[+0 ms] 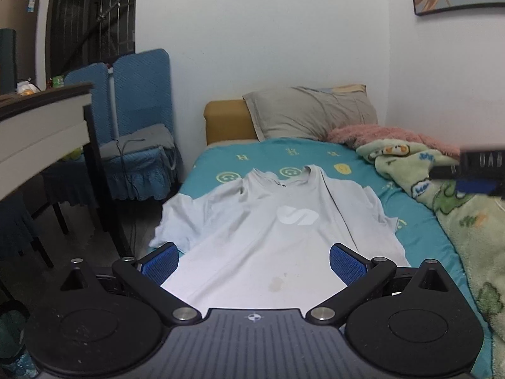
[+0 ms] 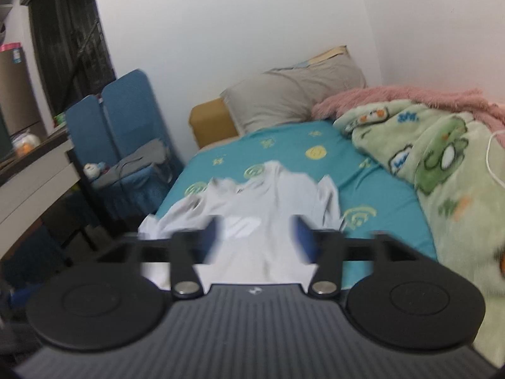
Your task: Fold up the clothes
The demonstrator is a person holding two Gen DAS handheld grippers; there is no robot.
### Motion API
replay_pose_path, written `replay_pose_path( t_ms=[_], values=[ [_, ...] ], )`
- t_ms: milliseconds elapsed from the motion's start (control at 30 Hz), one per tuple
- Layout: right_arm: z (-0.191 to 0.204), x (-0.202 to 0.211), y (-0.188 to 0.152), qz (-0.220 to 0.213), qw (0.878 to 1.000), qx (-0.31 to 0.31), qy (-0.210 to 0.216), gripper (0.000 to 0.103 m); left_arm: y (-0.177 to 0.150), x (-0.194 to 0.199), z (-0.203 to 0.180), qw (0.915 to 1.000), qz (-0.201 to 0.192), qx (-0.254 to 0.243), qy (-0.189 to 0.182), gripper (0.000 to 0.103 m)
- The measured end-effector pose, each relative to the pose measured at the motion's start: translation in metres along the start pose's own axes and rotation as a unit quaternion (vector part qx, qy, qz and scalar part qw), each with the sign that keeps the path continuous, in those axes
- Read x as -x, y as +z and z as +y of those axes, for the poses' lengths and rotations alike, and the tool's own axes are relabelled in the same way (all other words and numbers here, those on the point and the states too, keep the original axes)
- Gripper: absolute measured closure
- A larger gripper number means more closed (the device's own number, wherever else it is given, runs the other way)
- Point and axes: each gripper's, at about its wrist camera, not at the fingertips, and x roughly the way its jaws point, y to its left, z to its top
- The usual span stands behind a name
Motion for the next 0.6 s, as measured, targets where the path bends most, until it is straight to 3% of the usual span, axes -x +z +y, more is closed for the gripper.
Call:
replay_pose_path(
  t_ms=[33, 133, 267, 400, 600],
  values=[
    [-0.006, -0.008, 0.006, -0.012, 1.0, -0.006, 0.005, 0.006, -0.002, -0.01, -0.002, 1.0, 0.004, 0.003, -0.003, 0.0],
    [-0.03, -0.04, 0.022, -0.027, 0.999, -0.028, 0.02, 0.007, -0.015, -0.039, -0.003, 0.9997, 0.018, 0.015, -0.01, 0.0],
    [-0.08, -0.107, 0.026, 0.0, 0.993, -0.111, 0.03, 0.007, -0.033, -0.07, 0.006, 0.9979, 0.047, 0.041, -0.02, 0.0],
    [-0.129, -0.171, 0.013, 0.031, 0.984, -0.173, 0.01, 0.008, -0.043, -0.092, 0.017, 0.9941, 0.069, 0.078, -0.032, 0.0],
    [-0.158, -0.237, -0.018, 0.073, 0.981, -0.179, -0.024, 0.008, -0.054, -0.123, 0.022, 0.9894, 0.081, 0.11, -0.049, 0.0]
  ],
)
